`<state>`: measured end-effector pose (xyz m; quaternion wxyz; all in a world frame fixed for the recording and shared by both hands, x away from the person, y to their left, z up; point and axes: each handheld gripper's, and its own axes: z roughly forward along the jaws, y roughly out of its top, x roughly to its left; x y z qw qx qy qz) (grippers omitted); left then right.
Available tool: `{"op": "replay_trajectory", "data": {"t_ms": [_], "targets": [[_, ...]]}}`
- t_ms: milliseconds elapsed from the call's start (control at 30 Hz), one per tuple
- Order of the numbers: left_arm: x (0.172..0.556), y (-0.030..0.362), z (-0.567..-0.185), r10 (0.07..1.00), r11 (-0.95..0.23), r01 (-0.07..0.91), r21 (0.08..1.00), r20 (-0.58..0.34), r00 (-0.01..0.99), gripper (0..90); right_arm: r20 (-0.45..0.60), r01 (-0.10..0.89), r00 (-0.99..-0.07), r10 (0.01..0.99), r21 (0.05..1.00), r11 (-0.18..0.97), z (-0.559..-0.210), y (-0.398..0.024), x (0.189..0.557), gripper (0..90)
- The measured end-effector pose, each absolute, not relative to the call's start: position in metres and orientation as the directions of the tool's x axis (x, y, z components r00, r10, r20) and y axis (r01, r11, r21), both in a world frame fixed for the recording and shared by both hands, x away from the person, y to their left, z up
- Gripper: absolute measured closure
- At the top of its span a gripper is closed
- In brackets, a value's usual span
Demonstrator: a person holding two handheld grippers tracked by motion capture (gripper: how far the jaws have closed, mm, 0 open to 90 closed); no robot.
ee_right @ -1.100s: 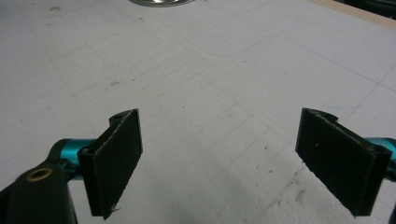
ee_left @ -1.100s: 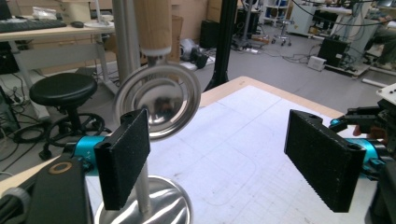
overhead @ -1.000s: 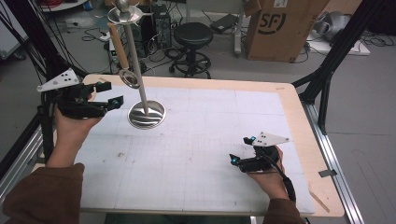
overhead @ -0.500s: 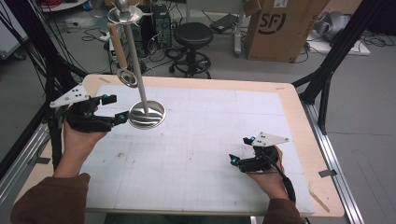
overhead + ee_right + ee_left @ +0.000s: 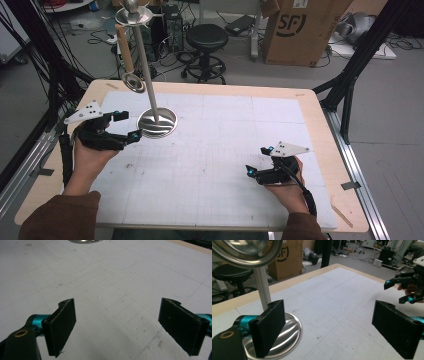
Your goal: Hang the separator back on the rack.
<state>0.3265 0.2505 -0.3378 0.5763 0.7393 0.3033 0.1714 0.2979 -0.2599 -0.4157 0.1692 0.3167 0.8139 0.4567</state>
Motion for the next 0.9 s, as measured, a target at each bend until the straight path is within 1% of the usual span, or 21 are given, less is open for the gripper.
{"op": "replay_trajectory", "data": {"t_ms": [300, 567, 900], "targets": [[0.322, 0.249, -0.35, 0.635, -0.156, 0.259, 0.953, -0.104, 0.766, 12.0, 0.016, 0.367, -0.741, 0.672, 0.847, 0.385, -0.416, -0.26, 0.298, 13.4], [0.32, 0.246, -0.358, 0.626, -0.206, 0.257, 0.944, -0.074, 0.776, 11.6, 0.014, 0.365, -0.742, 0.67, 0.847, 0.387, -0.416, -0.259, 0.298, 13.3], [0.317, 0.245, -0.368, 0.598, -0.218, 0.277, 0.936, -0.096, 0.796, 11.3, 0.008, 0.366, -0.741, 0.671, 0.843, 0.394, -0.417, -0.259, 0.297, 13.4]]}}
